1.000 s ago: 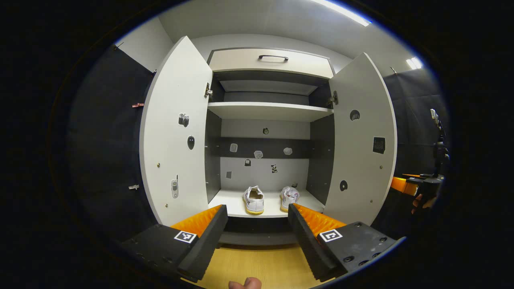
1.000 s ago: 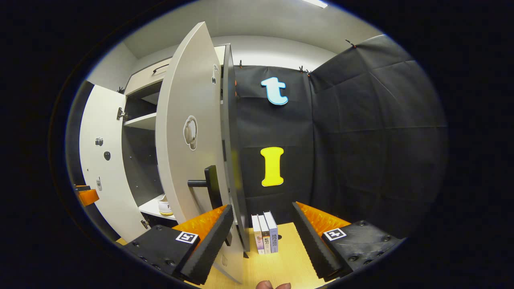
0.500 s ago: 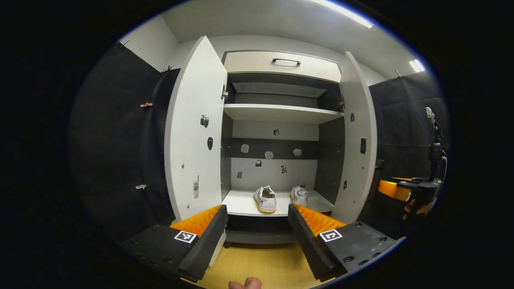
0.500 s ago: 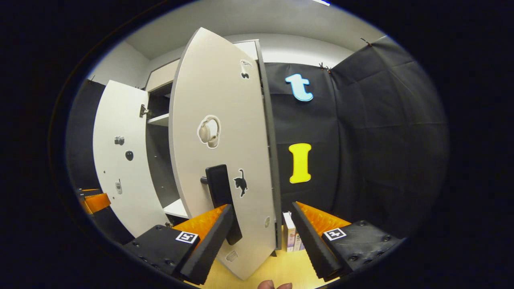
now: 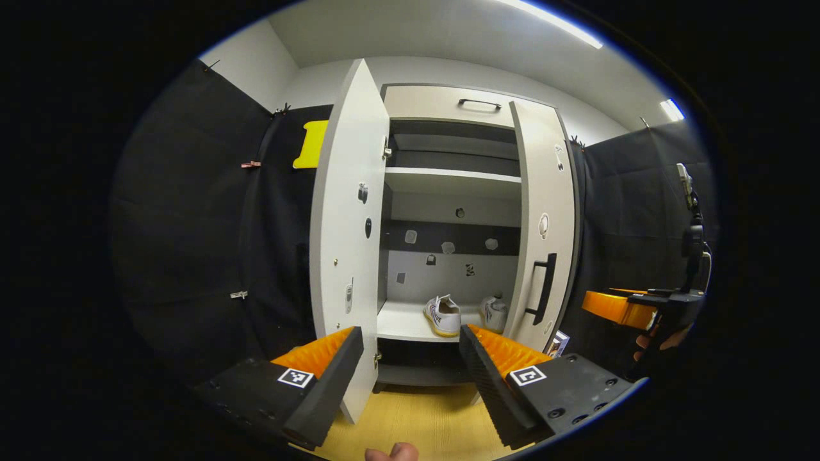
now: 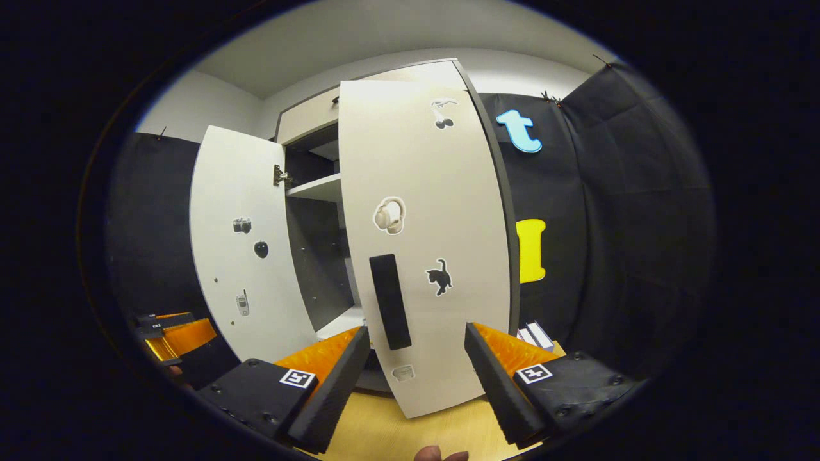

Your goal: Grab one shoe with the right hand and put it into the shoe cabinet, grab the other shoe with the left hand and put it into the shoe cabinet; then close the right door with the right hand and the left door with the left hand.

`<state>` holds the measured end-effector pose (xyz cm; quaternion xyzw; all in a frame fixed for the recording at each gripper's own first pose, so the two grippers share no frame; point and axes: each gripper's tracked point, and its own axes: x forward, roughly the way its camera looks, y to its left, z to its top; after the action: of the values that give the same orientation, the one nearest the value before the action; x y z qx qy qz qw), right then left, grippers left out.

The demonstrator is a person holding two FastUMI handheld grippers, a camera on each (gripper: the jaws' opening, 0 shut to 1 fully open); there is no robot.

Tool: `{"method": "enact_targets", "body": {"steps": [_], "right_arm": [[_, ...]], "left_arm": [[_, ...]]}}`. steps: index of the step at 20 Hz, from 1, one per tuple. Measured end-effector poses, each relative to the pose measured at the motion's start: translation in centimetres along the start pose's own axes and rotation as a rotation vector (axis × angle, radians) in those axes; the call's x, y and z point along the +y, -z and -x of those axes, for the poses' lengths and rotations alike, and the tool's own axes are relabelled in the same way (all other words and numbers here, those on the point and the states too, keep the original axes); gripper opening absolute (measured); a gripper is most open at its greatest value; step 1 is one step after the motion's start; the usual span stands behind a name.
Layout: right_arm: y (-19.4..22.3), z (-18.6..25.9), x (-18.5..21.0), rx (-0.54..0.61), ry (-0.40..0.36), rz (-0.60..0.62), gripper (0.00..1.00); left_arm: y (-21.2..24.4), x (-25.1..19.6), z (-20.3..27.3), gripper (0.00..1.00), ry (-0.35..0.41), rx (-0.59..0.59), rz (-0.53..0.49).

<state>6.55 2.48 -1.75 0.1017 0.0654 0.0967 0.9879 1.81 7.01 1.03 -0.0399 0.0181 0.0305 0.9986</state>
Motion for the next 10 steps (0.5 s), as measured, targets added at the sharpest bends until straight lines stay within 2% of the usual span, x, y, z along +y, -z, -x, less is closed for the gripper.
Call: {"method": "enact_targets", "body": {"steps": [5, 10], "right_arm": [[-0.2, 1.6, 0.9, -0.007, -0.008, 0.028, 0.98], [0.0, 2.5, 1.0, -0.004, 0.003, 0.021, 0.98]], "left_arm": [[-1.2, 3.3, 1.0, 0.95, -0.036, -0.026, 0.0], [-2.5, 9.9, 0.5, 0.95, -0.144, -0.051, -0.036]]}}
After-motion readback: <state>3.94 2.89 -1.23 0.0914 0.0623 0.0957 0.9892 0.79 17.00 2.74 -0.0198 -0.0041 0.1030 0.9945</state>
